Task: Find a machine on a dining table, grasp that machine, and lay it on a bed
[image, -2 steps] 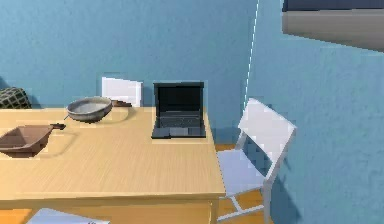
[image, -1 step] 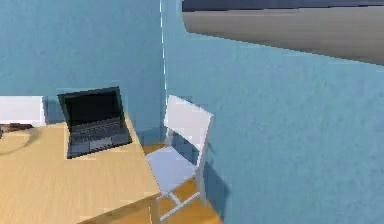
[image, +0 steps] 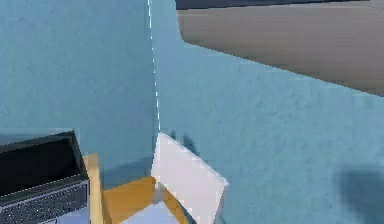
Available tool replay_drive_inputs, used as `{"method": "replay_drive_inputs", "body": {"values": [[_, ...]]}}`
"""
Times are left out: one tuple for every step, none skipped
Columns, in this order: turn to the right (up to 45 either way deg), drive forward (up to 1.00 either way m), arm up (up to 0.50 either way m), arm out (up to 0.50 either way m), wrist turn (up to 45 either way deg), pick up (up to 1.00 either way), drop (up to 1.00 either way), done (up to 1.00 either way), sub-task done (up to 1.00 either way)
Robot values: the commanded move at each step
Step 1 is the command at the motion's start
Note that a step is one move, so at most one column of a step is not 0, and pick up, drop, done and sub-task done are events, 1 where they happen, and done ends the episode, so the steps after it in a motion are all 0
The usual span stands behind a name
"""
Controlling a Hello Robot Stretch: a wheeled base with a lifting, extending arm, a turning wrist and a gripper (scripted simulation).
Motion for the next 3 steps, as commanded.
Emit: {"method": "replay_drive_inputs", "body": {"values": [[-45.0,0.0,0.0,0.0,0.0,0.0,0.0,0.0,0.0],[-45.0,0.0,0.0,0.0,0.0,0.0,0.0,0.0,0.0],[-42.0,0.0,0.0,0.0,0.0,0.0,0.0,0.0,0.0]]}}
